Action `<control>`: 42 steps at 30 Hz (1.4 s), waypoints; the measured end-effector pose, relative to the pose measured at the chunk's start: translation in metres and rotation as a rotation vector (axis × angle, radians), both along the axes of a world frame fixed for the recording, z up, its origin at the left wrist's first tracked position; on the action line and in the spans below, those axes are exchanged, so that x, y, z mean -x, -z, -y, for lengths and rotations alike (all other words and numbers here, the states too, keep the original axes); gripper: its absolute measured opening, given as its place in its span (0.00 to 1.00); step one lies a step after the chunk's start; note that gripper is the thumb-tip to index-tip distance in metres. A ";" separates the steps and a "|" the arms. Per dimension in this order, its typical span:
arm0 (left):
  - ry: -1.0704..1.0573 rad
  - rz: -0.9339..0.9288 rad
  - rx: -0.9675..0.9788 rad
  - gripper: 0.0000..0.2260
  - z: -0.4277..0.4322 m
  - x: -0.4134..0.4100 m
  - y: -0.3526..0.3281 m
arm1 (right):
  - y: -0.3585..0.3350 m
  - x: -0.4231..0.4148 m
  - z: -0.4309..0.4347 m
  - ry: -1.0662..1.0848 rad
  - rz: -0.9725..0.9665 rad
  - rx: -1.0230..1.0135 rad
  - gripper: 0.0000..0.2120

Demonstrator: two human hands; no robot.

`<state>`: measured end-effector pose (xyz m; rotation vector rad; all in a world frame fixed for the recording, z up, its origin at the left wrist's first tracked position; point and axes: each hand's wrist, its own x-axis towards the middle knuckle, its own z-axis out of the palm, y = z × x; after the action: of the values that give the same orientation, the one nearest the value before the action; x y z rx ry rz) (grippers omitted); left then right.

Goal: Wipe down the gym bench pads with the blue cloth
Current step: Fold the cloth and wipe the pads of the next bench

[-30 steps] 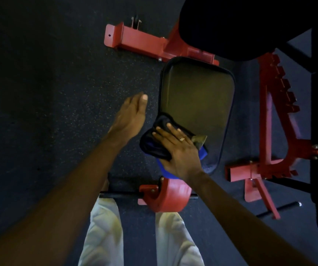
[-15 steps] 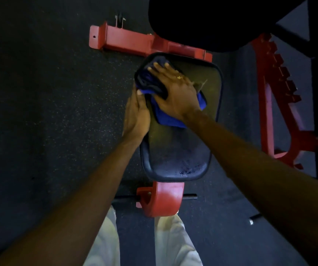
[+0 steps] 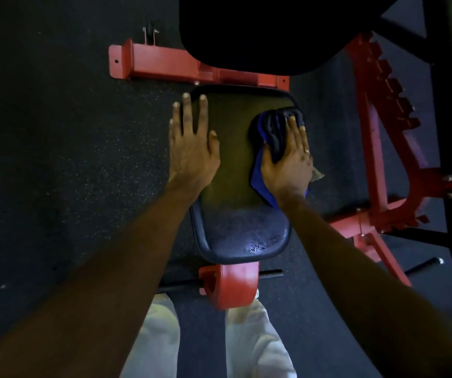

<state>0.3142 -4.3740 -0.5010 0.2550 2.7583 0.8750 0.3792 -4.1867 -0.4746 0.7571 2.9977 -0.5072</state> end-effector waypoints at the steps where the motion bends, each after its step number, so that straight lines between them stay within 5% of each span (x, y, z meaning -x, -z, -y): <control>1: 0.005 0.012 0.005 0.29 0.001 0.000 0.001 | -0.001 0.002 0.001 0.006 0.006 0.005 0.34; 11: 0.158 0.291 0.126 0.35 0.006 0.018 -0.015 | -0.006 -0.056 0.050 0.251 -0.025 0.033 0.34; 16: 0.181 0.299 0.153 0.35 0.007 0.020 -0.016 | -0.009 -0.110 0.074 0.182 0.045 0.091 0.35; 25: 0.274 0.396 0.249 0.37 0.007 0.034 -0.021 | -0.011 -0.105 0.075 0.487 0.003 0.157 0.34; 31: 0.258 0.431 0.274 0.37 0.004 0.035 -0.024 | -0.017 -0.148 0.088 0.455 0.079 0.203 0.37; 37: 0.275 0.503 0.302 0.39 0.004 0.043 -0.017 | -0.025 -0.123 0.101 0.833 0.028 0.227 0.33; 39: 0.185 0.528 0.293 0.39 0.004 0.049 -0.042 | -0.030 -0.131 0.133 0.811 0.058 0.211 0.34; 40: 0.205 0.497 0.157 0.39 -0.018 0.068 -0.026 | -0.029 -0.136 0.150 0.754 0.091 0.203 0.34; 42: 0.340 0.688 0.228 0.41 -0.020 0.053 0.035 | -0.026 -0.143 0.180 0.570 0.148 0.182 0.35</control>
<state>0.2616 -4.3540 -0.5364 0.3001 2.0647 0.4398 0.5223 -4.3665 -0.4489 1.5535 2.5249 -0.6808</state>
